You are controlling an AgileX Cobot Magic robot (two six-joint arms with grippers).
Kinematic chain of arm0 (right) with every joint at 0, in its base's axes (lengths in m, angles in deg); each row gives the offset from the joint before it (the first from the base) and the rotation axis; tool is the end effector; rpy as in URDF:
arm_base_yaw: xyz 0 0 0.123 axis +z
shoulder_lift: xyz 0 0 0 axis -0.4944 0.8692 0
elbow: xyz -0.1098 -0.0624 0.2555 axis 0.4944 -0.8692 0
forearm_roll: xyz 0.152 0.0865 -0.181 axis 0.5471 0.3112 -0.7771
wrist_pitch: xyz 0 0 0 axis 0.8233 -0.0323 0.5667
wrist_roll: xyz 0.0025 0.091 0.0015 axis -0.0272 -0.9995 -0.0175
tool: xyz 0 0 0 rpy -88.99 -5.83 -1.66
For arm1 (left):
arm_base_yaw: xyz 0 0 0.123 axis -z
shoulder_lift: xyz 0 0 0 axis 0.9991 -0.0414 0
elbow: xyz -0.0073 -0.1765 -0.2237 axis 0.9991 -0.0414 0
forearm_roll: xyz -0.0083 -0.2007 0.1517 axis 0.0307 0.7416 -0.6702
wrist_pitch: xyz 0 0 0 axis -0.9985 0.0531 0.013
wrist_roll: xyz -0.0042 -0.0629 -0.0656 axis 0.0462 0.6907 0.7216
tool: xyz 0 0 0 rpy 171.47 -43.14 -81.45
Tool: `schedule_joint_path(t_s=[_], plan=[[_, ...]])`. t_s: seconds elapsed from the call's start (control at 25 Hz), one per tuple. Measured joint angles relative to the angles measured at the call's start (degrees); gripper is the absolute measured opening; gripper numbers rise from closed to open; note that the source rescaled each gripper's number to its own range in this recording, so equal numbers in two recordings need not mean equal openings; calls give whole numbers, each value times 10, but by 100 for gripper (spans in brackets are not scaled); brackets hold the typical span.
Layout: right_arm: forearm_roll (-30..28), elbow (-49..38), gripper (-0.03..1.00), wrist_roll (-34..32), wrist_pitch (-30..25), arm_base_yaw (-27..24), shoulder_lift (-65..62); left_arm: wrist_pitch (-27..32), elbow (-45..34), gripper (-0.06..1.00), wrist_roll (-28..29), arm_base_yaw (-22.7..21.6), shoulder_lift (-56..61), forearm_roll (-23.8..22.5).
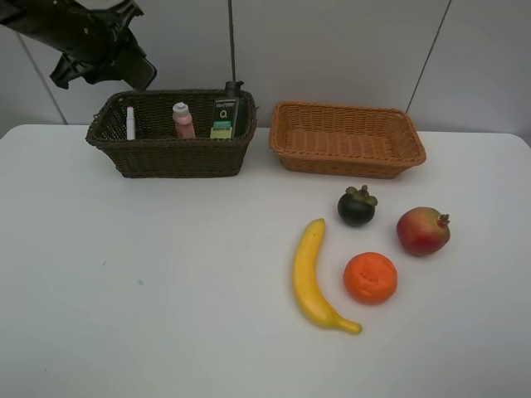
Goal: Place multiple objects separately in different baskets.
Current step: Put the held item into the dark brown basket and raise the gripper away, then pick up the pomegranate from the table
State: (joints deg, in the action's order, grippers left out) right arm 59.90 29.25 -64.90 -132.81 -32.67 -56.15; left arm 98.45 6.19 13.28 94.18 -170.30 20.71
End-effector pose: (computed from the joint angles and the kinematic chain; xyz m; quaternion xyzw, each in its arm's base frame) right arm -0.0072 -0.0055 0.2796 0.0510 0.8487 -0.0350 0.5253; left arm 0.4413 -0.0567 0.2294 -0.2609 0.8501 -0.2163 0.4030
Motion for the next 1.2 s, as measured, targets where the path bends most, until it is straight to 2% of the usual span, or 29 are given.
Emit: schedule_joint_path(t_s=[0.24,0.32,0.4,0.48,0.72,0.84,0.96,1.12,1.2], plan=[[0,0,99,0,0,0,0,6,0,56,-33,0,-44,-28],[0,0,99,0,0,0,0,11,0,65,-58,0,-45,-36],[0,0,99,0,0,0,0,20,0,82,-84,0,-45,-39],[0,0,99,0,0,0,0,38,0,91,-98,0,-45,-41],[0,0,99,0,0,0,0,109,2,95,-148,0,-16,-42],[0,0,99,0,0,0,0,195,27,95,-181,0,19,-42],[0,0,99,0,0,0,0,330,68,96,-208,0,50,-45],[0,0,99,0,0,0,0,524,107,96,-212,0,83,-65],[0,0,99,0,0,0,0,575,109,96,-212,0,95,-74]])
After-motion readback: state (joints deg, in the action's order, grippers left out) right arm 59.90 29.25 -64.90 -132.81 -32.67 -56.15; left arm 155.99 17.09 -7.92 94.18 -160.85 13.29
